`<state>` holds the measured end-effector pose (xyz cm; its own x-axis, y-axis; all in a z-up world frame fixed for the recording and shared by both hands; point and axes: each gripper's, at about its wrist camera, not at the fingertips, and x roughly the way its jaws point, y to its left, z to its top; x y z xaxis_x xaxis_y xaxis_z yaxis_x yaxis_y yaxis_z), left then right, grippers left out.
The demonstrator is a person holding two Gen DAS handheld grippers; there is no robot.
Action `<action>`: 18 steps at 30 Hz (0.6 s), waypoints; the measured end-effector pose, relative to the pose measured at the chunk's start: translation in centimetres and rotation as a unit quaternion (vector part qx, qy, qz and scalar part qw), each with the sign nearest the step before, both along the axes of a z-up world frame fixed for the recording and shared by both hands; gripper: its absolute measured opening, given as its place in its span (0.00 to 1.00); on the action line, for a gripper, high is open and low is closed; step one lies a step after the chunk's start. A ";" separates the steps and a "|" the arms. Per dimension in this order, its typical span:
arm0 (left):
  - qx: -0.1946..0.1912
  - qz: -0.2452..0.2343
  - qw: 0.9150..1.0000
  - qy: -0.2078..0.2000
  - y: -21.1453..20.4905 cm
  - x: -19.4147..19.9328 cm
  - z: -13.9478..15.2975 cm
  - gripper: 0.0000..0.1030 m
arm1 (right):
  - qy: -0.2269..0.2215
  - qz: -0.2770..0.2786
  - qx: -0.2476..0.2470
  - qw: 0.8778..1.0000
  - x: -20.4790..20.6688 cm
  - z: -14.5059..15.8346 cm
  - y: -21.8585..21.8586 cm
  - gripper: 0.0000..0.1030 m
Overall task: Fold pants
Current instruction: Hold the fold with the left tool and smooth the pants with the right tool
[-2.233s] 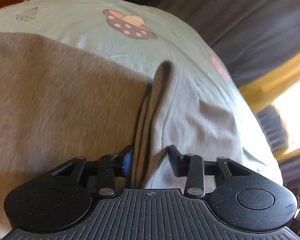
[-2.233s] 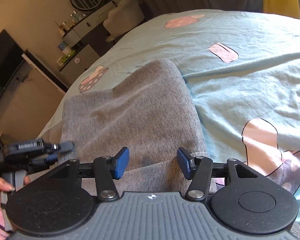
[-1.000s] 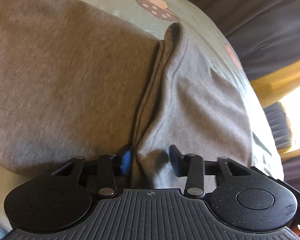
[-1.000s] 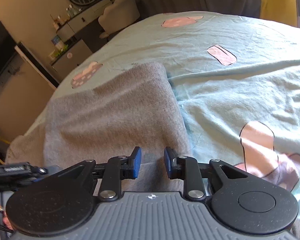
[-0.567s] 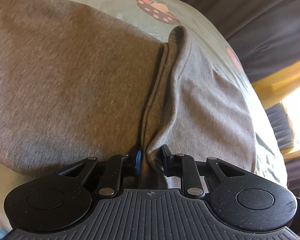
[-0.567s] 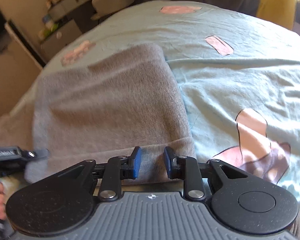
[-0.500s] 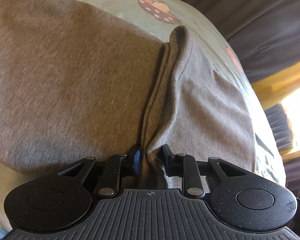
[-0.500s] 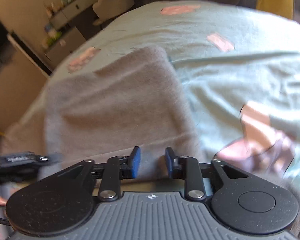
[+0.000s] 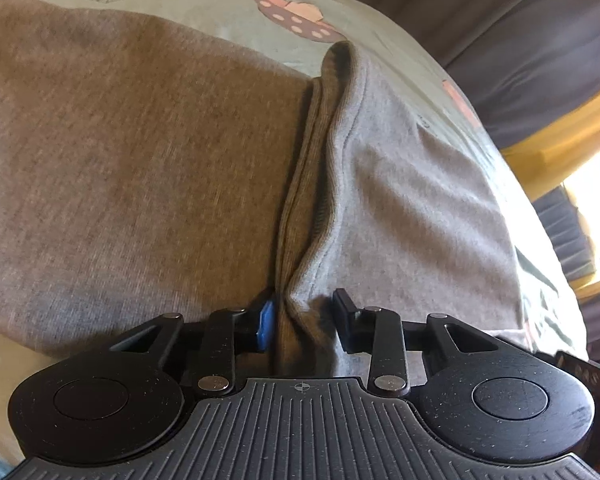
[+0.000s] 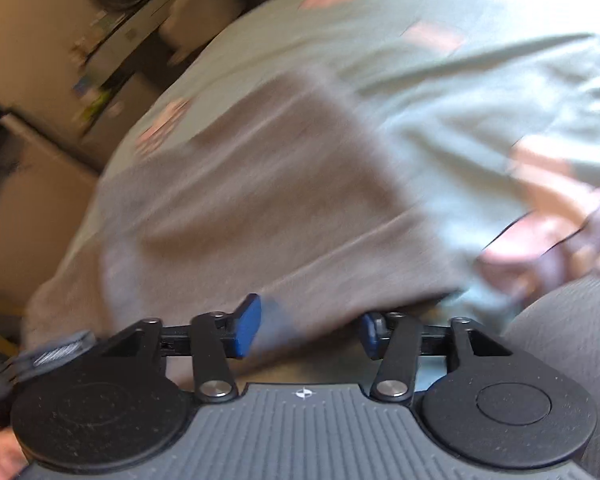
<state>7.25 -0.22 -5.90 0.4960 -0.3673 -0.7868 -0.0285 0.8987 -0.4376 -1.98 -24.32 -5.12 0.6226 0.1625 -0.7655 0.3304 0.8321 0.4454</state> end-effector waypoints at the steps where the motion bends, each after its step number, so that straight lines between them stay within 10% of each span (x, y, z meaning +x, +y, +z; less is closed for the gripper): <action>1: 0.008 -0.002 1.000 -0.003 -0.2 0.0 0.0 0.34 | 0.002 -0.011 -0.023 1.000 -0.1 0.1 -0.1 0.28; 18: 0.079 -0.026 0.996 -0.032 -2.4 -0.3 0.8 0.33 | 0.028 -0.034 -0.085 0.995 -0.7 0.7 -1.1 0.27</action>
